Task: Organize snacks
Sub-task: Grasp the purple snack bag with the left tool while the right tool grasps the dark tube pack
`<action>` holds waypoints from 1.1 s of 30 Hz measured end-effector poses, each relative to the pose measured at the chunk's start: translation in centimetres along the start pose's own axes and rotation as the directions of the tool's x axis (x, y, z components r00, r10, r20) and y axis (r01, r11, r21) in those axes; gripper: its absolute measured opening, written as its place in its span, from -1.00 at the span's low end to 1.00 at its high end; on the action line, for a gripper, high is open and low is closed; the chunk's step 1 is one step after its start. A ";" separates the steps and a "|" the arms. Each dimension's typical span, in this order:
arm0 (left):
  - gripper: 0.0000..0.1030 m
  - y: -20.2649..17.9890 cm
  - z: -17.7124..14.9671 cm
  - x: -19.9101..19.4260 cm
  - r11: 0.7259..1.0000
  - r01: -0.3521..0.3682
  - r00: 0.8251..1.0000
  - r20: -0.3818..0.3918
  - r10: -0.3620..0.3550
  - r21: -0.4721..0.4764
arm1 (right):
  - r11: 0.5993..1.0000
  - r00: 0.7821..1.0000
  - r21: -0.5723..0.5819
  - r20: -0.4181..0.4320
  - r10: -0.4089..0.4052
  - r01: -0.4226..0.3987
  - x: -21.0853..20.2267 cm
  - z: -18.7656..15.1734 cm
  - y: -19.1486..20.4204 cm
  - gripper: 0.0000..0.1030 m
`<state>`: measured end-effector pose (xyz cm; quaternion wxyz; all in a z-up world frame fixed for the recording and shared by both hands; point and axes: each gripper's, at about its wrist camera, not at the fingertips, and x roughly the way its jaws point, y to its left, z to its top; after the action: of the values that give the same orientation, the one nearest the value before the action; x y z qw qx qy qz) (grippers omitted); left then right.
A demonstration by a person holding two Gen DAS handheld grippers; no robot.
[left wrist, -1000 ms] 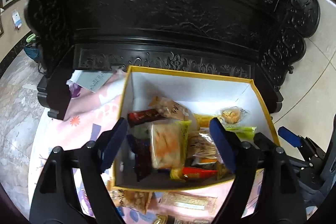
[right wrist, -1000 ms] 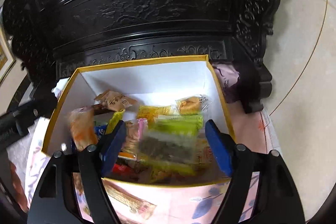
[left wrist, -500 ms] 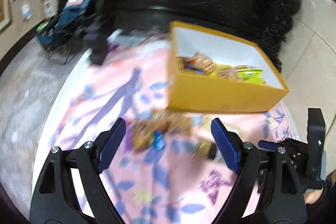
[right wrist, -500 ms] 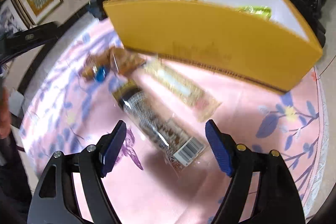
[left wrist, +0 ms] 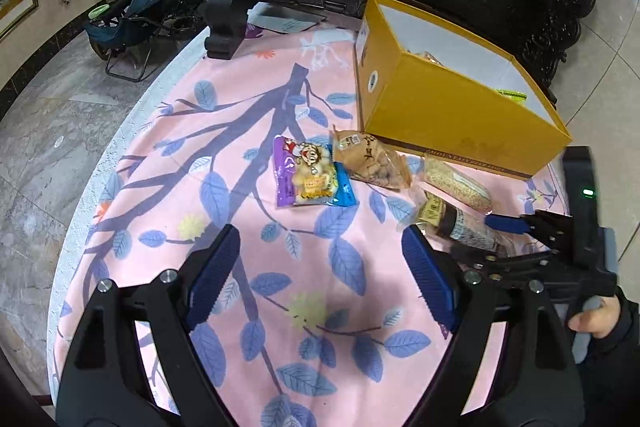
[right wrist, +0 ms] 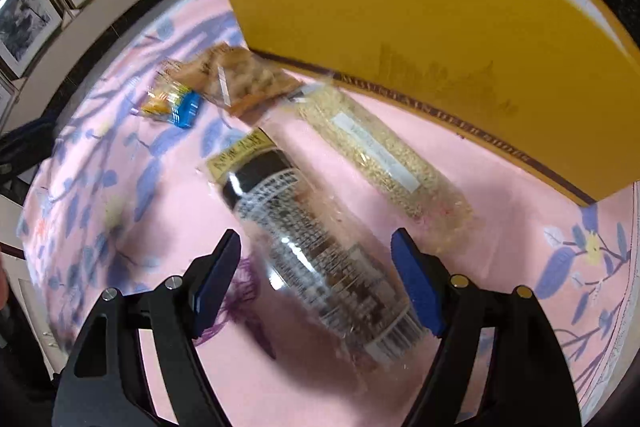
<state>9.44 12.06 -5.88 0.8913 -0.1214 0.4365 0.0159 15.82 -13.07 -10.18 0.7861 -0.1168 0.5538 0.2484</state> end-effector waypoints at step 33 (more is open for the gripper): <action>0.61 -0.6 2.7 11.8 0.977 -0.194 0.980 -0.022 0.196 0.085 | 0.986 0.992 0.156 0.098 -0.082 0.067 -3.3 -8.4 -0.4 -0.13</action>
<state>18.90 11.22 -13.34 0.8830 -0.0412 0.4601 0.0833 8.32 -18.16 -10.21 0.8292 -0.0641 0.5247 0.1817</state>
